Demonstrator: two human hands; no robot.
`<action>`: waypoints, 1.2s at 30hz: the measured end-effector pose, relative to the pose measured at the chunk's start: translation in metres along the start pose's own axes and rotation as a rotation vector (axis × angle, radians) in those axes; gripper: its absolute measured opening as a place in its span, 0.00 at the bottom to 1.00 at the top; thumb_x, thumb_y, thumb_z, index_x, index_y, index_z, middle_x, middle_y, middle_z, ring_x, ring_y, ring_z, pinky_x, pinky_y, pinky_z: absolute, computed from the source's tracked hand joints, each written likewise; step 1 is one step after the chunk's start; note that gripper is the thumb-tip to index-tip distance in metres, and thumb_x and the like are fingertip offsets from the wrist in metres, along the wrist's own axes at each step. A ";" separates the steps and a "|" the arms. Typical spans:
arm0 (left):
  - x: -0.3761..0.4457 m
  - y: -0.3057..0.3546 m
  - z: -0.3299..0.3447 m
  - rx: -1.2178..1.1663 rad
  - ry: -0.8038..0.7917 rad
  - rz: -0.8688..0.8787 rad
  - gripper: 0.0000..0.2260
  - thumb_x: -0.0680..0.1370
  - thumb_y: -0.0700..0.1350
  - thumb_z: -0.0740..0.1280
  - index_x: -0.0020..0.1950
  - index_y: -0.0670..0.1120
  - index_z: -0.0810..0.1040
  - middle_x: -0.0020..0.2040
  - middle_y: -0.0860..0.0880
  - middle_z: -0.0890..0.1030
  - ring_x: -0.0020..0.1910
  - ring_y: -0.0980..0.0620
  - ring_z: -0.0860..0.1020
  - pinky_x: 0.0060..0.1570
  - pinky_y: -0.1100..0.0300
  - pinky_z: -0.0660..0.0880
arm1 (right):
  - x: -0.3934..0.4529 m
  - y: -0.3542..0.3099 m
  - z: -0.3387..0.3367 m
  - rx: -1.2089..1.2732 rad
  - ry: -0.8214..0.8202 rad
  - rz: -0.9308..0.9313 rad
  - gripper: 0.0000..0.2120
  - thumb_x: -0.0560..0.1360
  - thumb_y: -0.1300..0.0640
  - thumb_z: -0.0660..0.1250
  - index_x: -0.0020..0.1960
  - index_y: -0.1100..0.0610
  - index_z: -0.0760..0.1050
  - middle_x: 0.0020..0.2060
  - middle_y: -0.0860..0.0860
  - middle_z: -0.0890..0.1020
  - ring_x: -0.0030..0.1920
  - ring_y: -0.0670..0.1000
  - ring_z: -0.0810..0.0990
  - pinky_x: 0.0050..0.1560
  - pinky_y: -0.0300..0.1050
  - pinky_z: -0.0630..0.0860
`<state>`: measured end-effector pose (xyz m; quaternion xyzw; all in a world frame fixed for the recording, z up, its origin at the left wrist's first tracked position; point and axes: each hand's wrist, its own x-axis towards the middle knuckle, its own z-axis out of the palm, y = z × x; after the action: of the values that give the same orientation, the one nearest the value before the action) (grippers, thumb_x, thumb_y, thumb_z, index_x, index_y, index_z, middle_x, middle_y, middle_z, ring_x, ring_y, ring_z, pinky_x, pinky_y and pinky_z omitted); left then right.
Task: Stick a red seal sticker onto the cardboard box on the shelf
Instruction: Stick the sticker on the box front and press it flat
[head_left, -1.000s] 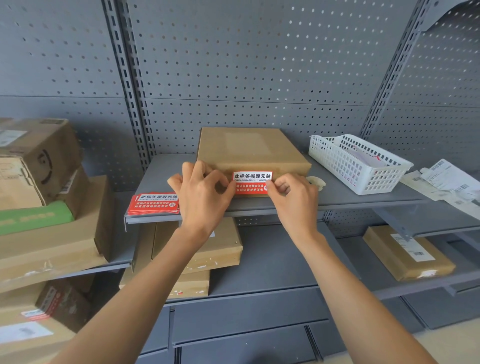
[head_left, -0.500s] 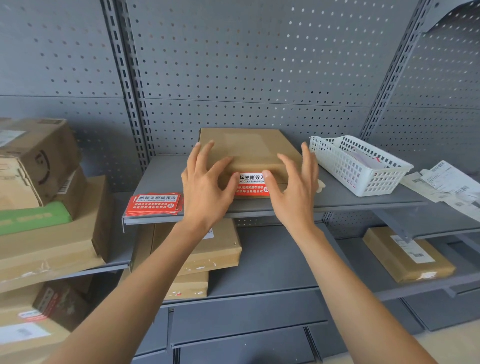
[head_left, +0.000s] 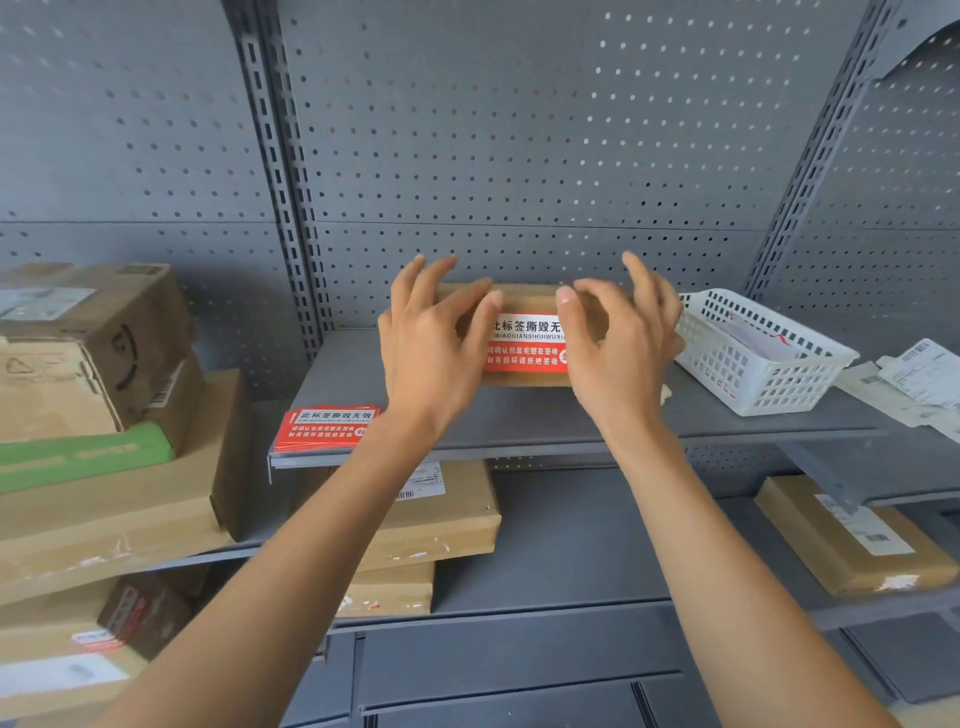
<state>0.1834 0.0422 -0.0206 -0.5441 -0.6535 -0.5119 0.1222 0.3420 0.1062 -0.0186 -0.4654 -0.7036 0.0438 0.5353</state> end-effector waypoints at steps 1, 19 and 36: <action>0.007 0.006 -0.003 0.010 0.003 0.003 0.18 0.81 0.61 0.60 0.60 0.55 0.84 0.73 0.49 0.75 0.77 0.46 0.64 0.64 0.39 0.70 | 0.007 -0.006 -0.004 -0.023 -0.001 -0.008 0.22 0.78 0.36 0.60 0.57 0.49 0.83 0.77 0.50 0.68 0.77 0.57 0.61 0.67 0.64 0.61; 0.036 0.024 0.001 0.157 -0.022 0.011 0.15 0.81 0.60 0.63 0.58 0.56 0.84 0.70 0.50 0.78 0.71 0.44 0.69 0.61 0.43 0.71 | 0.036 -0.013 -0.005 -0.187 -0.045 0.005 0.23 0.74 0.31 0.63 0.55 0.47 0.80 0.75 0.49 0.71 0.78 0.58 0.58 0.65 0.66 0.59; 0.039 0.015 -0.004 0.141 -0.075 0.026 0.15 0.85 0.49 0.59 0.64 0.50 0.82 0.72 0.51 0.77 0.72 0.45 0.68 0.64 0.41 0.69 | 0.040 -0.005 -0.009 -0.031 -0.101 0.005 0.14 0.82 0.56 0.61 0.62 0.46 0.82 0.73 0.46 0.75 0.76 0.55 0.61 0.66 0.62 0.58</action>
<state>0.1795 0.0599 0.0173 -0.5613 -0.6850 -0.4422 0.1423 0.3464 0.1278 0.0166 -0.4724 -0.7292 0.0575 0.4918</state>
